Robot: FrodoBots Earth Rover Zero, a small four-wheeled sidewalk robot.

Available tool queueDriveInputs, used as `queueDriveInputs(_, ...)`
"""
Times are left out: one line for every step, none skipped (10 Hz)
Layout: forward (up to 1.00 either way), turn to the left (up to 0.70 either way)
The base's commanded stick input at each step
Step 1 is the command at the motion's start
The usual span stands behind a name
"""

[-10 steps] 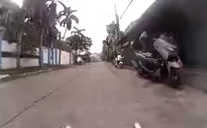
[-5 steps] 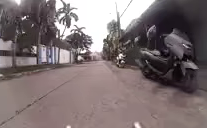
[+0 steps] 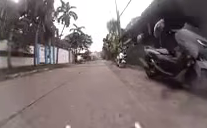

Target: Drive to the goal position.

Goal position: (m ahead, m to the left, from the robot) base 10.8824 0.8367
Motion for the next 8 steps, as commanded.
queueDriveInputs(0.7,0.0)
queueDriveInputs(0.7,0.0)
queueDriveInputs(0.7,0.0)
queueDriveInputs(0.7,0.0)
queueDriveInputs(0.7,0.0)
queueDriveInputs(0.7,0.0)
queueDriveInputs(0.7,0.0)
queueDriveInputs(0.7,0.0)
